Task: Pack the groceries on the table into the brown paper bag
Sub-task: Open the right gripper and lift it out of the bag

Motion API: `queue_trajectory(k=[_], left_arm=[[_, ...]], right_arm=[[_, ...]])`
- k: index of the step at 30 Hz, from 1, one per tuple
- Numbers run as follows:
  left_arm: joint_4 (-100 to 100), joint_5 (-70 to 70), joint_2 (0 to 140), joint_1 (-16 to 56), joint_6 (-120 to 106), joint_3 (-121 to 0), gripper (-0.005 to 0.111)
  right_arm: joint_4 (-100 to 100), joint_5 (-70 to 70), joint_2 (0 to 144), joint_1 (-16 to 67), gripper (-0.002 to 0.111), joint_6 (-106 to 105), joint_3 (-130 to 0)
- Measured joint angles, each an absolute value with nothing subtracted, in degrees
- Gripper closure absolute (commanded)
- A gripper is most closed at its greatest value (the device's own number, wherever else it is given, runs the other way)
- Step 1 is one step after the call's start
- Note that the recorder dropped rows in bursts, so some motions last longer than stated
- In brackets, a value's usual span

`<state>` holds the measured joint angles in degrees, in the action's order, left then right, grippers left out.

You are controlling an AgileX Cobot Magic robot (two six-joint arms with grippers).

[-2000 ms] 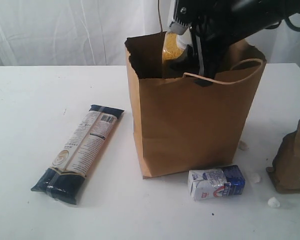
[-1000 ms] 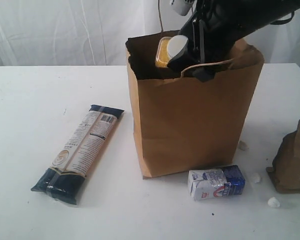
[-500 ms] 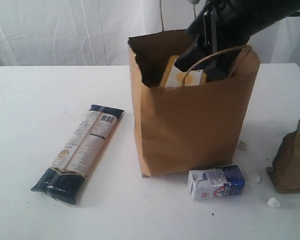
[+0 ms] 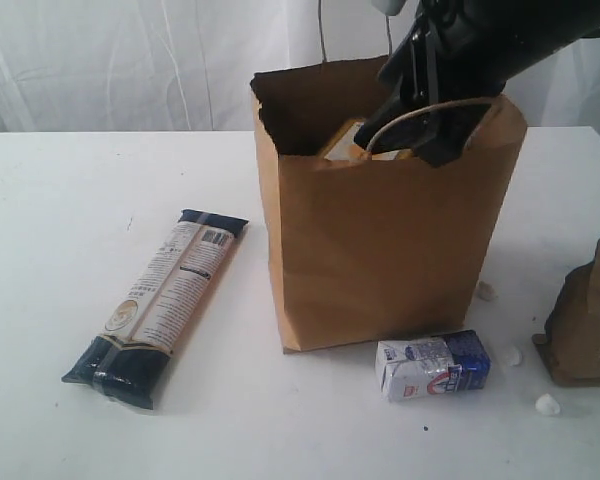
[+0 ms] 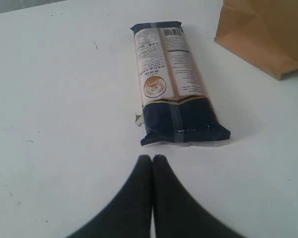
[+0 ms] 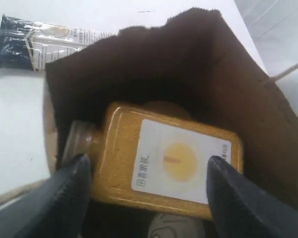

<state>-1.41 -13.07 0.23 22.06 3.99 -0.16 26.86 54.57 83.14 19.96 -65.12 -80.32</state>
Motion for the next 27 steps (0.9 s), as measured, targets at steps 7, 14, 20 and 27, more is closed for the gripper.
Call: queue_trajectory(k=[7, 14, 20, 27], left_arm=[[-1.41, -13.07, 0.23, 22.06, 3.99, -0.16, 0.107], [-1.41, -13.07, 0.23, 22.06, 3.99, -0.16, 0.107], [-1.41, -13.07, 0.23, 22.06, 3.99, -0.16, 0.107], [-1.41, -13.07, 0.23, 22.06, 3.99, -0.16, 0.107]], right_arm=[[30.01, 52.24, 83.14, 19.96, 0.053, -61.13, -80.32], [30.52, 51.46, 82.55, 19.96, 0.053, -58.08, -80.32], [28.95, 44.06, 78.57, 19.96, 0.053, -54.31, -80.32], [27.34, 42.44, 75.09, 19.96, 0.053, -52.17, -80.21]])
